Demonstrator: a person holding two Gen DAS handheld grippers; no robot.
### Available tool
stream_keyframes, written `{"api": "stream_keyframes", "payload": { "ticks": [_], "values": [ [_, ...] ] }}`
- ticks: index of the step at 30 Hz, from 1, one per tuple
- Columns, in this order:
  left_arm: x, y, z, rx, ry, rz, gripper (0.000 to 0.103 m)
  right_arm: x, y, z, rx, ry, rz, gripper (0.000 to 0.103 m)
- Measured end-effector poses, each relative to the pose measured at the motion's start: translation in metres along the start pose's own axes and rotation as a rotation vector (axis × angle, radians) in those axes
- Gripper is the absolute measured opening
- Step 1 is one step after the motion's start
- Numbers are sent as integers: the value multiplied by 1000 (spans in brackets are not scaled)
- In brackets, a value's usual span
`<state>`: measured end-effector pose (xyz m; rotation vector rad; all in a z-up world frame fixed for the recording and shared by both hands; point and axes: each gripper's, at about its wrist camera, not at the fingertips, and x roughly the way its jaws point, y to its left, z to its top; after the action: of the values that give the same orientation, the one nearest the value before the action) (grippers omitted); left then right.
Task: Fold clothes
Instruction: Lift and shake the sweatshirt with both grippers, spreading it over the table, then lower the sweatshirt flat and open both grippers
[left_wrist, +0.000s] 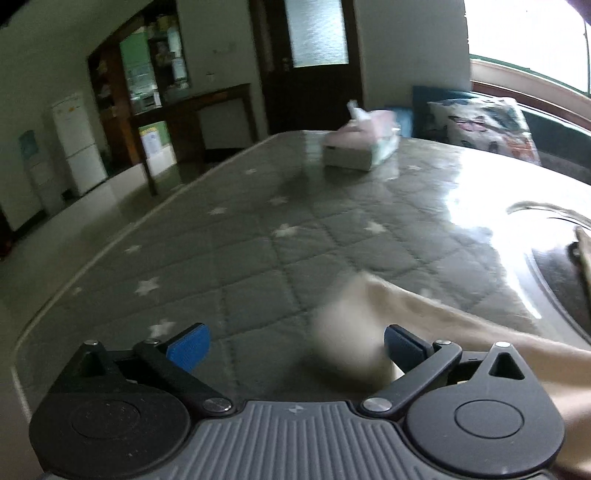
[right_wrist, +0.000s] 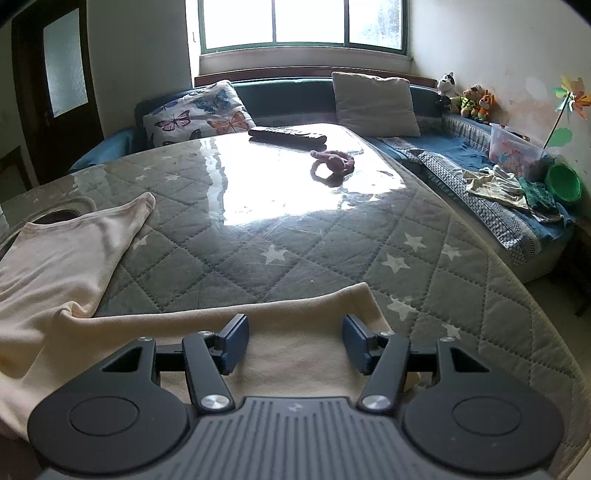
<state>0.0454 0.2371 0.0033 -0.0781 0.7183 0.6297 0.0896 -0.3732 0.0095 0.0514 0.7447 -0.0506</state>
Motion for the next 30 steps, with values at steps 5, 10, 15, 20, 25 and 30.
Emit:
{"api": "stream_keyframes", "payload": {
  "ticks": [5,10,15,20,25,30],
  "values": [
    [-13,3,-3,9,-8,-15,102,-3,3,1,-8,7,-1,59],
    [-41,-24,-12,96,-52,-119,103,-14,19,2,-50,2,46,61],
    [-76,-59,-23,193,-95,-262,103,-30,47,2,-133,-9,133,65],
    [-111,-91,-32,281,-141,-425,103,-49,83,-1,-233,-25,257,64],
    [-143,-118,-42,367,-177,-624,102,-66,121,-5,-326,-33,399,60],
    [-161,-139,-54,469,-187,-790,91,-77,155,-13,-412,-23,529,50]
  ]
}}
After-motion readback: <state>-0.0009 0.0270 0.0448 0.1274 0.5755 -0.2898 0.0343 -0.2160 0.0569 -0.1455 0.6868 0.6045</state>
